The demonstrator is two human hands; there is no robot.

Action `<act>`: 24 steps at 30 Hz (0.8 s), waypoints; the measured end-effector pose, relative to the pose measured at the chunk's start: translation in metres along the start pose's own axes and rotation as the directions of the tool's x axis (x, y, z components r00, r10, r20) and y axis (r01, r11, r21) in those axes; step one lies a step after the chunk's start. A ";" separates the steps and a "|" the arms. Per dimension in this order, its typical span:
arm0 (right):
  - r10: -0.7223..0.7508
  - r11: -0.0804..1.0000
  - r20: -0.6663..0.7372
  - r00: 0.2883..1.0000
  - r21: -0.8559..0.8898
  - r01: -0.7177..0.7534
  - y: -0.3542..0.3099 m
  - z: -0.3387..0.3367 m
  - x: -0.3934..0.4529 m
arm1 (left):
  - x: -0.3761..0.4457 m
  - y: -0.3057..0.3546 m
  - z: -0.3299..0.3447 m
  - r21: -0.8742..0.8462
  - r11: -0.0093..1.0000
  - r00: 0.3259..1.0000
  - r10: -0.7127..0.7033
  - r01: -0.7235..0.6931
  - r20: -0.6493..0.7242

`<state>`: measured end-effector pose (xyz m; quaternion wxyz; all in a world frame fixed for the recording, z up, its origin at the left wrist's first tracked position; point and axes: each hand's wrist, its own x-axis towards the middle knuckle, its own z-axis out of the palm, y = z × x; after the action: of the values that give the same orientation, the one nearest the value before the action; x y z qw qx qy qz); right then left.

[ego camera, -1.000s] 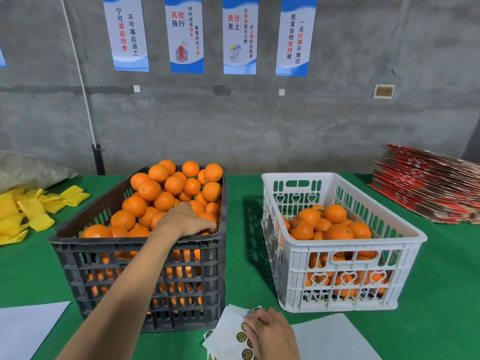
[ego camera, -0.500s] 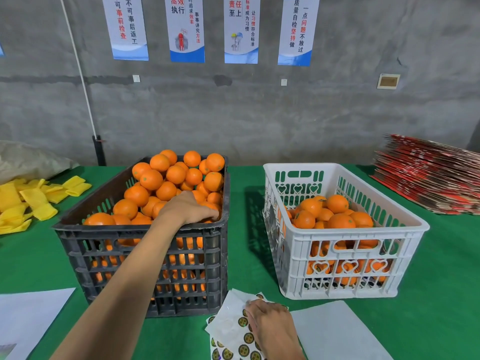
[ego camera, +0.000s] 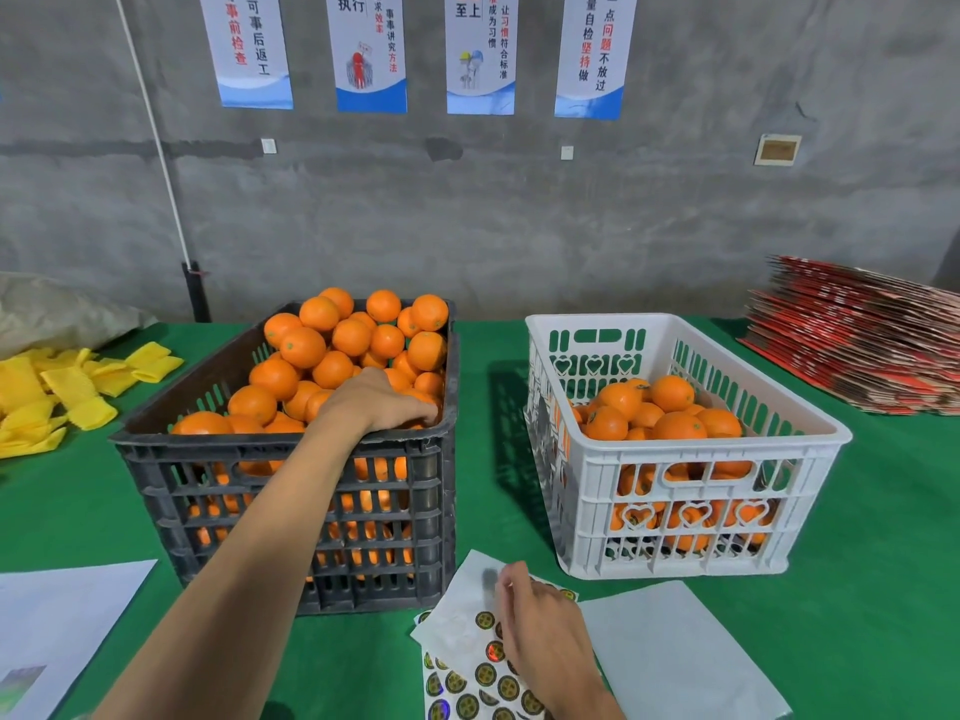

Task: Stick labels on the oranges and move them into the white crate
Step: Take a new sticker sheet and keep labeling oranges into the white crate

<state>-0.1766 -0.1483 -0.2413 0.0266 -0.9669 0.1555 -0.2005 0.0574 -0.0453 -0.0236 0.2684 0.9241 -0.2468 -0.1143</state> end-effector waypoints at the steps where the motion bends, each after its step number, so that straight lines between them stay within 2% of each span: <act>1: 0.057 0.996 0.025 0.998 0.066 -0.059 0.002 0.001 0.002 | -0.001 0.000 0.000 -0.005 1.000 1.000 -0.002 0.002 -0.004; 3: 0.145 0.945 0.038 0.989 0.290 -0.150 0.003 -0.007 0.013 | -0.001 0.000 0.000 -0.027 1.000 1.000 -0.007 0.007 -0.025; 5: 0.253 0.829 -0.012 0.968 0.519 -0.210 -0.003 -0.028 0.035 | -0.003 0.000 -0.001 -0.080 0.997 0.998 -0.003 -0.001 -0.057; 7: 0.340 0.693 -0.103 0.935 0.699 -0.175 -0.009 -0.054 0.066 | -0.006 0.001 -0.001 -0.129 0.991 0.993 0.010 -0.025 -0.116; 9: 0.389 0.529 -0.125 0.913 0.841 -0.110 -0.017 -0.080 0.100 | -0.011 0.002 -0.001 -0.121 0.989 0.970 0.052 -0.083 -0.237; 11: 0.400 0.419 -0.118 0.909 0.906 -0.067 -0.026 -0.104 0.133 | -0.014 0.003 0.001 -0.107 0.984 0.917 0.092 -0.144 -0.389; 13: 0.381 0.327 -0.051 0.923 0.942 -0.083 -0.033 -0.116 0.159 | -0.015 0.005 0.000 -0.158 0.959 0.882 0.144 -0.237 -0.449; 15: 0.353 0.288 0.017 0.935 0.949 -0.126 -0.041 -0.122 0.178 | -0.014 0.005 0.000 -0.246 0.914 0.882 0.196 -0.322 -0.428; 18: 0.369 0.235 0.015 0.929 0.966 -0.109 -0.046 -0.124 0.189 | -0.011 0.004 0.000 -0.279 0.870 0.874 0.283 -0.407 -0.395; 24: 0.405 0.060 0.016 0.914 0.997 -0.044 -0.038 -0.121 0.177 | 0.000 0.003 0.003 -0.368 0.816 0.891 0.365 -0.446 -0.271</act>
<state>-0.0599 -0.1662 -0.0586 0.6746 -0.6224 0.1329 -0.3740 0.0556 -0.0488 -0.0241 0.5013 0.7763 -0.3819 -0.0169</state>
